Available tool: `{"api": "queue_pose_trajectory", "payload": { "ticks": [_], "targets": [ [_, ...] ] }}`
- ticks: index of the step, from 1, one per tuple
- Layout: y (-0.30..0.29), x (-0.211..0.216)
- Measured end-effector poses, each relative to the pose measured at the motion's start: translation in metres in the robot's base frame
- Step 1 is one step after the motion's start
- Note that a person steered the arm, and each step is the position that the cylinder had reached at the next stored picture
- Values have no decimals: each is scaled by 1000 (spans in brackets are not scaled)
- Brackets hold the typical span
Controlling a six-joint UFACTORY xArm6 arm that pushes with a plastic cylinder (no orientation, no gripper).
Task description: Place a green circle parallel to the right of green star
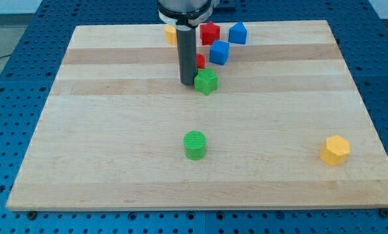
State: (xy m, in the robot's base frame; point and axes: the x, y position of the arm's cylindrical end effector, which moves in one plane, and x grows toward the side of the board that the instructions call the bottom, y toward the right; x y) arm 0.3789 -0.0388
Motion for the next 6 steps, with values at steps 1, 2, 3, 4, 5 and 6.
{"api": "queue_pose_trajectory", "payload": {
  "ticks": [1,2,3,4,5,6],
  "targets": [
    [-47,72],
    [-40,142],
    [-2,142],
    [12,147],
    [-12,147],
    [-21,147]
  ]
}}
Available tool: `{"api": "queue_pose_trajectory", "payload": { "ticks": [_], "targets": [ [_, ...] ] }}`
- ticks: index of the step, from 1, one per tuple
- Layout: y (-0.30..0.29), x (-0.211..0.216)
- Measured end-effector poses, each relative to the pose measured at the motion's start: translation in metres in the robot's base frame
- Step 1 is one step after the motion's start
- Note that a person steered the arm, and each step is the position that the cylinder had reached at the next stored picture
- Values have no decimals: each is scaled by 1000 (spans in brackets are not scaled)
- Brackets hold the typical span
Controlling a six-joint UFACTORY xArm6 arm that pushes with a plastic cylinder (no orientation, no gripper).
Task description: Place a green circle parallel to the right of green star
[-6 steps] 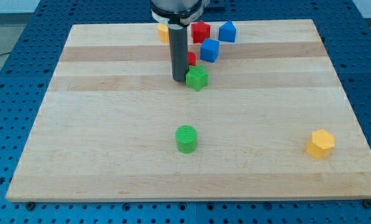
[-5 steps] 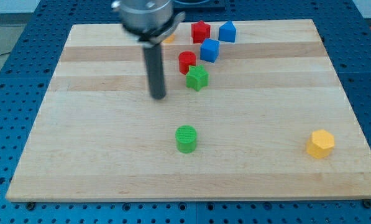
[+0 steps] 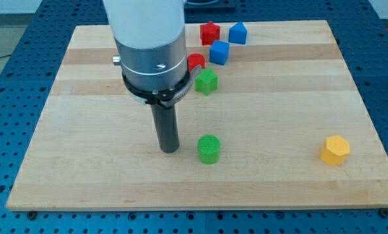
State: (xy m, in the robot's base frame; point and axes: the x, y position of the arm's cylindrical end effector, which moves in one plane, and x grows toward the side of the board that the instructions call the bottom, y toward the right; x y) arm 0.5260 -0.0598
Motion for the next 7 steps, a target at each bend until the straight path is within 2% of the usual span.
{"api": "queue_pose_trajectory", "payload": {
  "ticks": [1,3,4,6,7],
  "targets": [
    [-1,0],
    [-57,21],
    [-25,35],
    [101,5],
    [106,16]
  ]
}}
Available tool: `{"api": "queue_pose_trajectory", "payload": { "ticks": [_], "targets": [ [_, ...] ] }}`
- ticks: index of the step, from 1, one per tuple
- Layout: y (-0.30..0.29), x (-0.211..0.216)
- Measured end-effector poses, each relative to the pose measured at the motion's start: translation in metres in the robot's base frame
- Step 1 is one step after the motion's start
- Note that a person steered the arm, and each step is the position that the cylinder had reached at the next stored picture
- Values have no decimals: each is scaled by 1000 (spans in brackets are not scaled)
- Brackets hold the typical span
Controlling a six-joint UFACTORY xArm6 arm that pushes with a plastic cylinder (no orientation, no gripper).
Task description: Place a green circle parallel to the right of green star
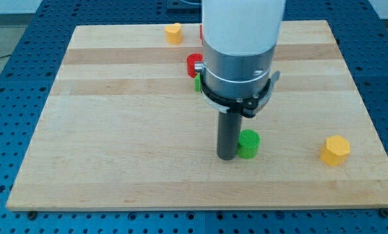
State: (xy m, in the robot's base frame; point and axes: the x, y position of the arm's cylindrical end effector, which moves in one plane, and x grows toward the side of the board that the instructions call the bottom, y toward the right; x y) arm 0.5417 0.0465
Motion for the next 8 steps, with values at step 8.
{"api": "queue_pose_trajectory", "payload": {
  "ticks": [8],
  "targets": [
    [89,-111]
  ]
}}
